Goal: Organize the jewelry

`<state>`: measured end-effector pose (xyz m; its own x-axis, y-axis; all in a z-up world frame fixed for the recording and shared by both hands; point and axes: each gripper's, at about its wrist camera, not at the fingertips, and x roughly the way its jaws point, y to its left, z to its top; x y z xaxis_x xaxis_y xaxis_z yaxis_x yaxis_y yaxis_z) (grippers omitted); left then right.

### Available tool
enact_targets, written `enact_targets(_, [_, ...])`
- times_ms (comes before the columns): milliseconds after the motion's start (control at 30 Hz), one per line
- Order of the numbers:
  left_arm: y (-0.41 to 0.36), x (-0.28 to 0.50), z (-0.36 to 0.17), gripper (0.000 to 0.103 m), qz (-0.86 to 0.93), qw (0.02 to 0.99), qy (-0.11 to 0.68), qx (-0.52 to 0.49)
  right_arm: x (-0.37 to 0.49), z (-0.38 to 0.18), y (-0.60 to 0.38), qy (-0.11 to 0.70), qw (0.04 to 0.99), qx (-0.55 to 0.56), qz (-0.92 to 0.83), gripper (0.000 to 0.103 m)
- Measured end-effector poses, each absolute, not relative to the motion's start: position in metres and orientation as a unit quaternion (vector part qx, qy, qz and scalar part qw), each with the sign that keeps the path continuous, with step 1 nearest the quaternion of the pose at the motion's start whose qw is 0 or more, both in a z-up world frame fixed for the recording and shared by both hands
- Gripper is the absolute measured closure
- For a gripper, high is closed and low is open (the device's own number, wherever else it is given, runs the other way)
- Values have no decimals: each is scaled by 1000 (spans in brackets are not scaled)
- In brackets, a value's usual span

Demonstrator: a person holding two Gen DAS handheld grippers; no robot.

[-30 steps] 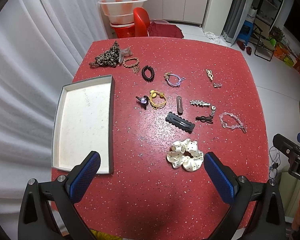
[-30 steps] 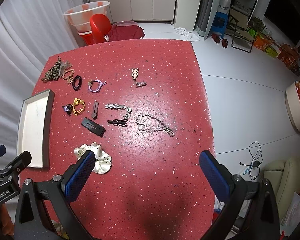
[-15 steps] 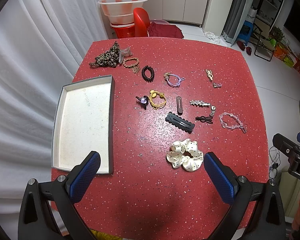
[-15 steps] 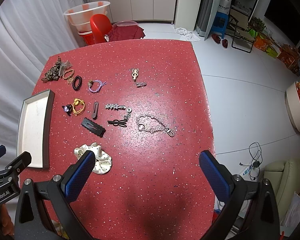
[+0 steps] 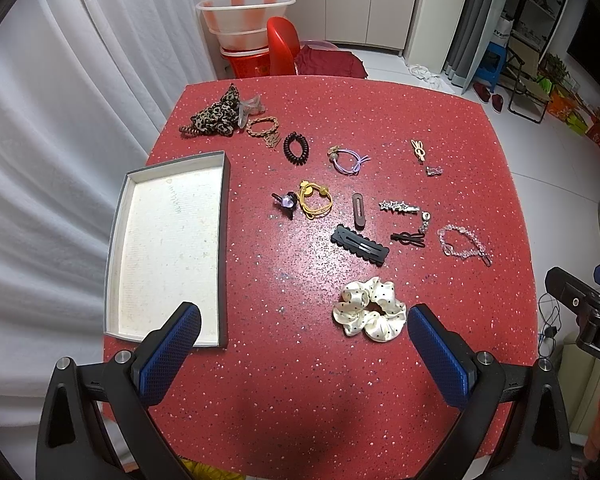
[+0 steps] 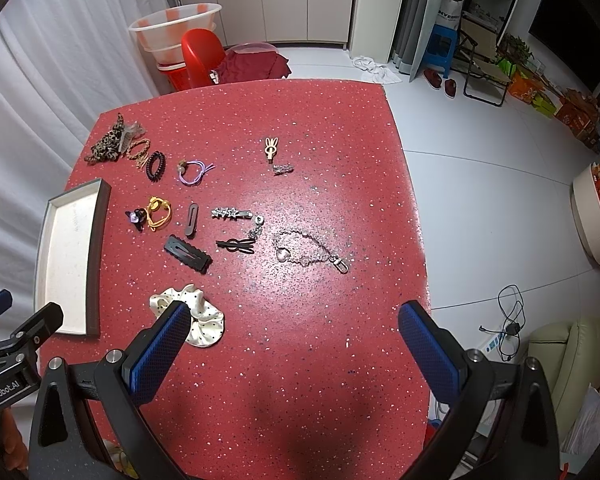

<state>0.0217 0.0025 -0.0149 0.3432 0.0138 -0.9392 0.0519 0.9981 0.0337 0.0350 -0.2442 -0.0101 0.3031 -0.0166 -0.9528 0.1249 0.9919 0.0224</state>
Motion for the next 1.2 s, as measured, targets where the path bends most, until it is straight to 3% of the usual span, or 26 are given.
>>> enact_targets(1200, [2,19,-21,0,-10,816,578,29,33,-20,-248,596,800,49,-47,0])
